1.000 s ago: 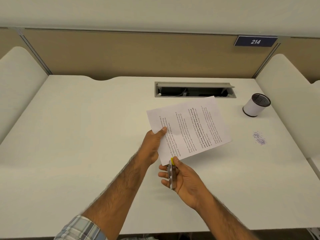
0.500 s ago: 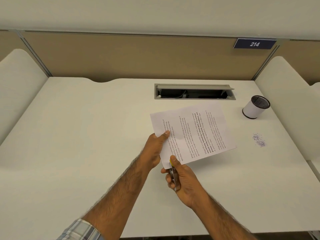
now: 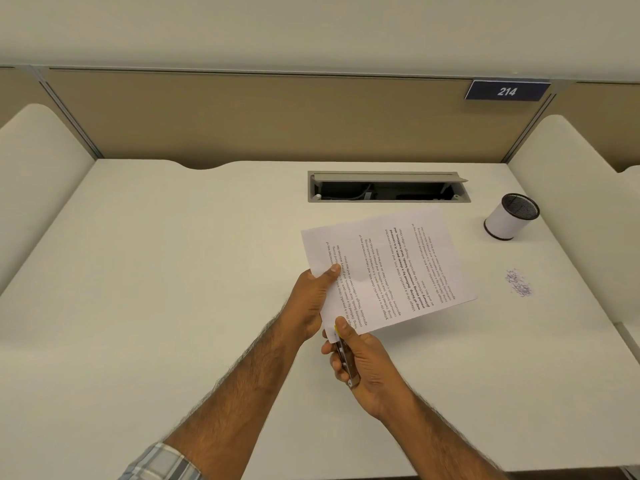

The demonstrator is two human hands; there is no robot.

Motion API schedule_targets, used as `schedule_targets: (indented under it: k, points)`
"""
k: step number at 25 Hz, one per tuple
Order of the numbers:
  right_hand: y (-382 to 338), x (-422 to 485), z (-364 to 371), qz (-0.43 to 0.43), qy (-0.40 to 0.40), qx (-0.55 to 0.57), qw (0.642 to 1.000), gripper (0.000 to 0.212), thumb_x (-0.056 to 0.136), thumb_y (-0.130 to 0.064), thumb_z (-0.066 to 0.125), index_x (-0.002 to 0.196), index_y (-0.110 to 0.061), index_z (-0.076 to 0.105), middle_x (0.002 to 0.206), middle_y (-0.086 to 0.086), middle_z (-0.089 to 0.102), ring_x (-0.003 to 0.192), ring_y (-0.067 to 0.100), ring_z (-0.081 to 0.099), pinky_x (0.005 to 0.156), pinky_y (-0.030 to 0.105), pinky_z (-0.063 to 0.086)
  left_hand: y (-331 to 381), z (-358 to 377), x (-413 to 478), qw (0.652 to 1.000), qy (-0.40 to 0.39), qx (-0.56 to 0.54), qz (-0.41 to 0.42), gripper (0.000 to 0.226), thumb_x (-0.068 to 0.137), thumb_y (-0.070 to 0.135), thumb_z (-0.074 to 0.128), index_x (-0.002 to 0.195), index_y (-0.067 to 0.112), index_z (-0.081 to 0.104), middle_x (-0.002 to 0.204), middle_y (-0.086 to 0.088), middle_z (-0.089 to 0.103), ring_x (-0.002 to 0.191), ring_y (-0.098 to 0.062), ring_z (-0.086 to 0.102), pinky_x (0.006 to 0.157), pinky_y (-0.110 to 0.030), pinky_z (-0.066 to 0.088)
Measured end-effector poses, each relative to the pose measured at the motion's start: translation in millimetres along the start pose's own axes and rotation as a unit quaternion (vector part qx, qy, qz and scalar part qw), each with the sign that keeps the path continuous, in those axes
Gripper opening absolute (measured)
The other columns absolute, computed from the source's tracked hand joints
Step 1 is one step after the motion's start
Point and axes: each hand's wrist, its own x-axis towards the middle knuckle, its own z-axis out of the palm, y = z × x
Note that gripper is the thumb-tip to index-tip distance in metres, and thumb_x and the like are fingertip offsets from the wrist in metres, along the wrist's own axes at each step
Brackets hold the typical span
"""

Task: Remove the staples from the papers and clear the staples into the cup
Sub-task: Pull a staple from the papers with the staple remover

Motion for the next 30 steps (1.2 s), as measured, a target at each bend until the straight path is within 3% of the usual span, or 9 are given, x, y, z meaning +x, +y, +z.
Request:
schedule_targets:
  k: [18,30]
  points:
    - [-2.5,-2.6,-0.6,-0.013,-0.002,-0.005,1.0,0.045,0.079,-0.044,0.068,0.106,-0.008,0.066,0.075,0.013,0.066,0.053,0.015,0.053,0.046,0.021,0.044,0.0,2.2,-0.9,1.0,0.002,0.015,0.009,0.011,0.102,0.021,0.064,0.111,0.022,0.072,0.101,-0.004,0.082,0.091,-0.025,0.076,0.081,-0.041,0.063]
    - [-2.9,2.1,-2.4,-0.002,-0.012,-0.005,1.0,0.056,0.087,-0.047,0.064,0.116,0.001,0.064,0.077,0.012,0.066,0.053,0.014,0.053,0.046,0.022,0.042,1.2,1.3,2.1,1.0,-0.011,0.008,0.01,0.013,0.102,0.019,0.064,0.113,0.021,0.072,0.109,-0.008,0.08,0.098,-0.028,0.075,0.093,-0.048,0.06]
